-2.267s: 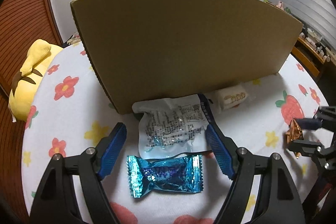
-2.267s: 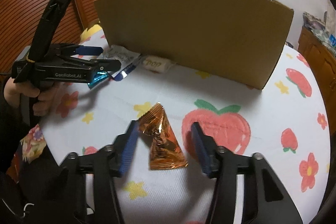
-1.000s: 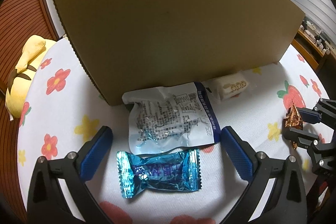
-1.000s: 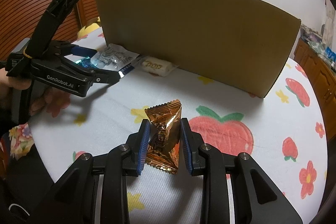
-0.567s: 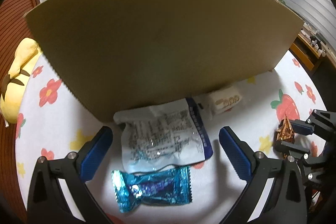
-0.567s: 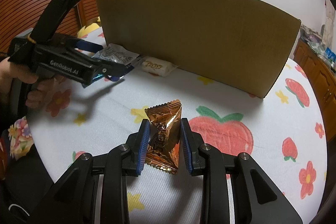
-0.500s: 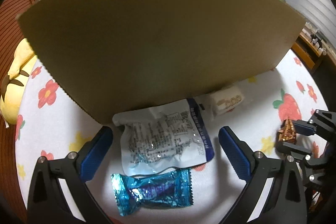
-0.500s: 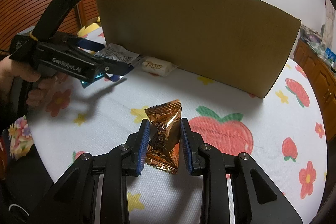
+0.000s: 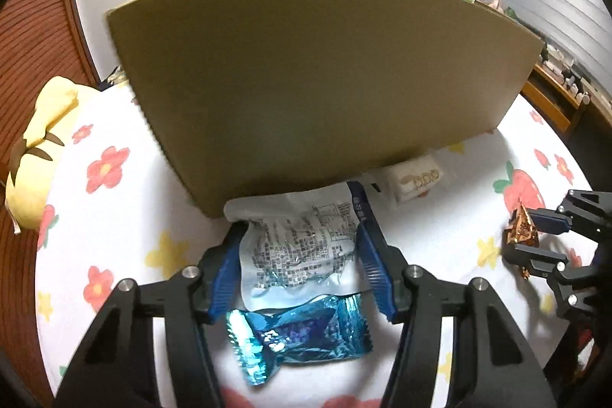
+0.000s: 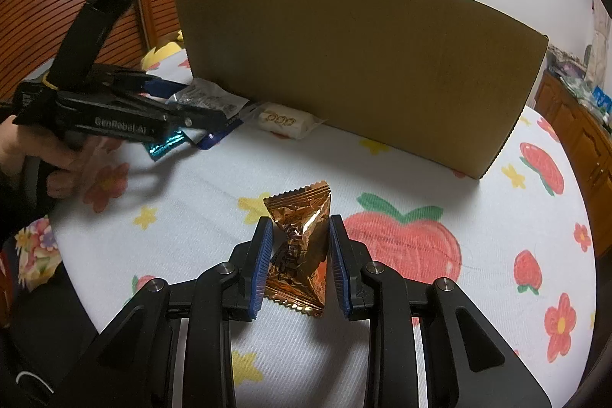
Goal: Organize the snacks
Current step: 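Close the left tool on the white pouch while the right tool holds the gold candy, then lift the white pouch with the left tool and turn it over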
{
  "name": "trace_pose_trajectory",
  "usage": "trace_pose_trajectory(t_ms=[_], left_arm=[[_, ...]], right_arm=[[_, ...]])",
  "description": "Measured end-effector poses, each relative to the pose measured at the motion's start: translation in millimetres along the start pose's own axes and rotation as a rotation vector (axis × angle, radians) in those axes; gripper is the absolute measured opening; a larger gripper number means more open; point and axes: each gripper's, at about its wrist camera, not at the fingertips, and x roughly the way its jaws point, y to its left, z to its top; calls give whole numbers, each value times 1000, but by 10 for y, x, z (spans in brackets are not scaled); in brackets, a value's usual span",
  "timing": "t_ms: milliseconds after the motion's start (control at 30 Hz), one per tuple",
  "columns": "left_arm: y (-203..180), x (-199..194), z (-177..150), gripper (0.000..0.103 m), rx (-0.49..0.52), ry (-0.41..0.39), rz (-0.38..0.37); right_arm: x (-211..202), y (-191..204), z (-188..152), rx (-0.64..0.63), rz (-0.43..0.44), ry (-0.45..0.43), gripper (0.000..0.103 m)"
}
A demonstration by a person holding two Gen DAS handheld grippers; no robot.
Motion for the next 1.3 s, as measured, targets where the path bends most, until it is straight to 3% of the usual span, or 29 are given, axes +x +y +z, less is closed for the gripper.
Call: trace_pose_trajectory(t_ms=[367,600,700,833,1033,1300], left_arm=[[-155,-438,-131,38,32,-116,23],[-350,-688,-65,38,76,-164,-27],[-499,-709,-72,38,108,-161,-59],[-534,-582,-43,38,109,-133,-45],[-401,-408,56,43,28,-108,-30],[-477,-328,20,70,44,-92,-70]], right_arm=[[2,-3,1,0,-1,0,27],[-4,5,-4,-1,-1,-1,27],[-3,4,-4,-1,-1,-1,27],[-2,4,-5,-1,-1,-1,27],[-2,4,-6,-1,-1,-1,27],[-2,4,-6,0,-1,-1,27]])
